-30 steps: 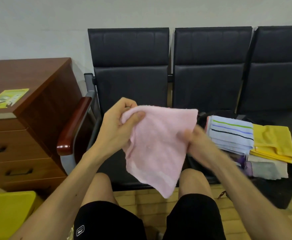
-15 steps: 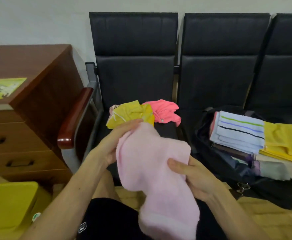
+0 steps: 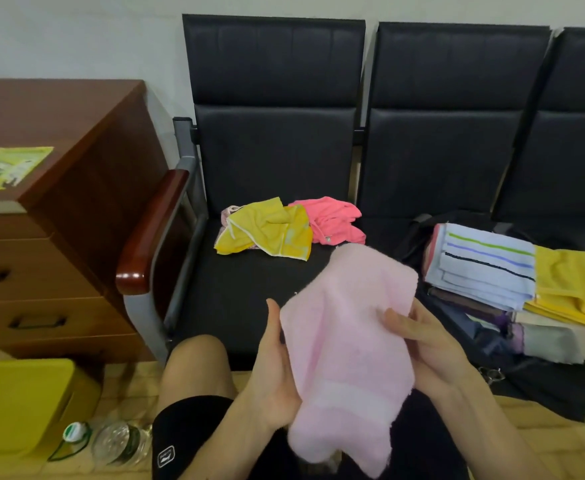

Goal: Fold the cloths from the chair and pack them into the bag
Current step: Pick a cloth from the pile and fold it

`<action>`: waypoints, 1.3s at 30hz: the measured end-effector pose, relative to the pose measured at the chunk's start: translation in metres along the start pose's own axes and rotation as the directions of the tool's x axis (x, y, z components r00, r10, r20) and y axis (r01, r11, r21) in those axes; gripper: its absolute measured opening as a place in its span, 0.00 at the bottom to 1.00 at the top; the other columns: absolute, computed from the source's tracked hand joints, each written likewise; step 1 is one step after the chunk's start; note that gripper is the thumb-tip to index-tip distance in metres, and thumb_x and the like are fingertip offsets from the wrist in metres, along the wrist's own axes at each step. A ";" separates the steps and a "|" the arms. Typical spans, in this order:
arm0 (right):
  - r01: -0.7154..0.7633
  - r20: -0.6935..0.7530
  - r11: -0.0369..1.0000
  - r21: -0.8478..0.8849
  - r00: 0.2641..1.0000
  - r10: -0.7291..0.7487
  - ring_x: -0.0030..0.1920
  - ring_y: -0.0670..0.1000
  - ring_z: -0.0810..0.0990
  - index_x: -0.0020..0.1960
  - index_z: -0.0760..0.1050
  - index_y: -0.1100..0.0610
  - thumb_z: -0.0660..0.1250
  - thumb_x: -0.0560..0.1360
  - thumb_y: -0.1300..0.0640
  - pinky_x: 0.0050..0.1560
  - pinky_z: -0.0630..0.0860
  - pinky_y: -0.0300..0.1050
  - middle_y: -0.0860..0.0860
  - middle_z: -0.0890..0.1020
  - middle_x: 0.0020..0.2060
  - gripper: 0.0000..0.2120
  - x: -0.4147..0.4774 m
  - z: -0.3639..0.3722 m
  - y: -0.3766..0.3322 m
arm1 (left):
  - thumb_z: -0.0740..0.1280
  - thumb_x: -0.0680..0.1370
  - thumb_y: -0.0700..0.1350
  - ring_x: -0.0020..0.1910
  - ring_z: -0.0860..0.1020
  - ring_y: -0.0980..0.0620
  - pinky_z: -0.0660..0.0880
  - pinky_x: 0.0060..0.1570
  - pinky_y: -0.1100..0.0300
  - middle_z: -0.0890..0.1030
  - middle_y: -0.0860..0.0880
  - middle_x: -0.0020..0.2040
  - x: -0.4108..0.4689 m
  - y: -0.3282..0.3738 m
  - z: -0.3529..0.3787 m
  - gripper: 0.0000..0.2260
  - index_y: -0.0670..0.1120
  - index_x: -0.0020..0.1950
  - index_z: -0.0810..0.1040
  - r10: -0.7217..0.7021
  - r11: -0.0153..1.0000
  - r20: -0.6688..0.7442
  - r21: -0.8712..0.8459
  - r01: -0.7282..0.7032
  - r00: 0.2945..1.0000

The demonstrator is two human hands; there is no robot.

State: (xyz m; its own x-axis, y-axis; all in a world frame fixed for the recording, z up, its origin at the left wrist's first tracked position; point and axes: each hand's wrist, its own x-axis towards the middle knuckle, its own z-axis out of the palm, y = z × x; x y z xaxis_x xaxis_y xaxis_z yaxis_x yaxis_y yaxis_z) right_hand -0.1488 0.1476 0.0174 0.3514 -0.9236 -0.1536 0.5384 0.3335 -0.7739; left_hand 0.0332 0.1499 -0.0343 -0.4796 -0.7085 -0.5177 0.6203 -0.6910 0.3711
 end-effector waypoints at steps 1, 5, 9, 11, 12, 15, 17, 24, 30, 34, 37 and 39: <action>0.005 -0.006 1.000 -0.007 1.000 -0.005 0.42 0.56 0.86 0.46 0.86 0.57 0.88 0.42 0.56 0.40 0.83 0.50 0.58 0.86 0.44 0.32 0.000 -0.002 -0.001 | 0.57 0.71 0.75 0.68 0.75 0.39 0.65 0.71 0.43 0.75 0.41 0.70 0.000 -0.002 -0.001 0.39 0.47 0.68 0.78 -0.003 1.000 0.028 -0.001 0.003 1.000; -0.002 -0.028 1.000 -0.028 1.000 0.001 0.44 0.57 0.86 0.48 0.86 0.59 0.88 0.43 0.56 0.40 0.83 0.51 0.59 0.86 0.46 0.34 -0.002 -0.009 -0.003 | 0.53 0.67 0.78 0.62 0.79 0.39 0.68 0.67 0.43 0.80 0.42 0.65 -0.005 -0.003 0.000 0.42 0.48 0.61 0.84 0.015 1.000 0.034 0.018 -0.015 0.999; -0.046 -0.100 0.999 -0.017 0.994 0.044 0.45 0.59 0.86 0.49 0.85 0.59 0.88 0.44 0.58 0.40 0.83 0.53 0.61 0.85 0.48 0.33 -0.005 -0.016 -0.007 | 0.80 0.59 0.65 0.68 0.74 0.38 0.67 0.70 0.42 0.75 0.39 0.70 -0.014 0.005 -0.006 0.42 0.44 0.68 0.79 0.055 0.990 0.161 0.121 -0.075 0.985; -0.124 -0.162 0.990 -0.062 0.980 0.113 0.48 0.60 0.85 0.51 0.84 0.59 0.85 0.54 0.59 0.46 0.82 0.58 0.61 0.85 0.51 0.26 -0.005 -0.020 -0.004 | 0.81 0.64 0.53 0.62 0.80 0.40 0.76 0.59 0.46 0.80 0.38 0.63 -0.012 0.013 -0.012 0.28 0.44 0.61 0.83 0.165 0.930 0.142 0.306 -0.202 0.976; -0.180 -0.204 0.978 -0.109 0.966 0.156 0.50 0.61 0.85 0.53 0.83 0.59 0.81 0.61 0.61 0.51 0.81 0.61 0.61 0.84 0.53 0.21 -0.004 -0.022 -0.002 | 0.79 0.68 0.50 0.60 0.81 0.41 0.78 0.56 0.48 0.82 0.38 0.60 -0.012 0.021 -0.010 0.20 0.45 0.58 0.85 0.244 0.869 0.105 0.417 -0.265 0.964; -0.268 -0.316 0.942 -0.201 0.928 0.197 0.51 0.62 0.84 0.58 0.81 0.62 0.72 0.70 0.62 0.54 0.79 0.65 0.63 0.84 0.52 0.16 -0.004 -0.029 -0.003 | 0.73 0.73 0.46 0.53 0.84 0.39 0.80 0.54 0.46 0.85 0.39 0.51 -0.016 0.037 -0.004 0.10 0.43 0.51 0.86 0.407 0.638 0.085 0.686 -0.349 0.910; -0.176 -0.364 0.961 -0.213 0.927 0.089 0.48 0.60 0.86 0.57 0.80 0.64 0.71 0.74 0.61 0.45 0.83 0.58 0.63 0.85 0.49 0.13 0.000 -0.029 -0.007 | 0.72 0.75 0.45 0.52 0.84 0.39 0.80 0.54 0.45 0.85 0.39 0.50 -0.018 0.040 0.000 0.10 0.42 0.53 0.85 0.443 0.584 0.090 0.726 -0.364 0.892; -0.210 -0.246 0.780 -0.590 0.967 0.074 0.56 0.55 0.84 0.62 0.78 0.58 0.75 0.72 0.60 0.62 0.78 0.58 0.55 0.85 0.54 0.20 0.008 -0.027 -0.006 | 0.73 0.70 0.46 0.44 0.85 0.44 0.81 0.39 0.56 0.86 0.40 0.45 -0.015 0.054 0.008 0.11 0.40 0.47 0.85 0.603 0.509 0.091 0.721 -0.470 0.793; -0.003 -0.239 0.628 -0.778 0.926 -0.291 0.41 0.43 0.83 0.67 0.68 0.45 0.76 0.72 0.60 0.45 0.81 0.39 0.51 0.83 0.44 0.29 0.016 -0.014 -0.028 | 0.75 0.69 0.46 0.48 0.85 0.41 0.81 0.49 0.47 0.86 0.42 0.47 -0.023 0.072 0.010 0.14 0.40 0.50 0.85 0.648 0.375 0.168 0.778 -0.504 0.743; 0.134 -0.041 0.422 -0.897 0.924 -0.379 0.51 0.48 0.84 0.62 0.80 0.51 0.79 0.68 0.58 0.52 0.82 0.52 0.47 0.85 0.52 0.23 0.018 -0.009 -0.044 | 0.77 0.69 0.46 0.48 0.85 0.43 0.83 0.47 0.51 0.86 0.43 0.48 -0.029 0.083 0.017 0.16 0.40 0.53 0.84 0.662 0.319 0.236 0.770 -0.553 0.711; 0.137 0.030 0.275 -0.952 0.932 -0.360 0.48 0.47 0.84 0.56 0.83 0.52 0.77 0.70 0.56 0.49 0.82 0.48 0.47 0.86 0.47 0.15 0.018 -0.002 -0.053 | 0.73 0.70 0.49 0.48 0.85 0.48 0.82 0.45 0.57 0.87 0.48 0.48 -0.033 0.090 0.024 0.14 0.45 0.53 0.84 0.672 0.264 0.267 0.786 -0.559 0.691; 0.117 0.062 0.131 -0.984 0.930 -0.361 0.46 0.52 0.83 0.51 0.84 0.55 0.74 0.72 0.53 0.48 0.81 0.53 0.53 0.85 0.45 0.10 0.020 0.000 -0.056 | 0.72 0.70 0.50 0.48 0.85 0.52 0.82 0.46 0.56 0.87 0.51 0.48 -0.035 0.091 0.026 0.12 0.48 0.52 0.84 0.683 0.228 0.276 0.799 -0.557 0.676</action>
State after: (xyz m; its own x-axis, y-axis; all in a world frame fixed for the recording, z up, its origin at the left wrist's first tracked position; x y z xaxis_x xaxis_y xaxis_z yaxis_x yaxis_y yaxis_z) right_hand -0.1722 0.1103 0.0579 0.1803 -0.9680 0.1747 -0.6423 -0.2504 -0.7244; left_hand 0.0900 0.1079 0.0376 -0.0715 -0.9906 0.1166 -0.0874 0.1227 0.9886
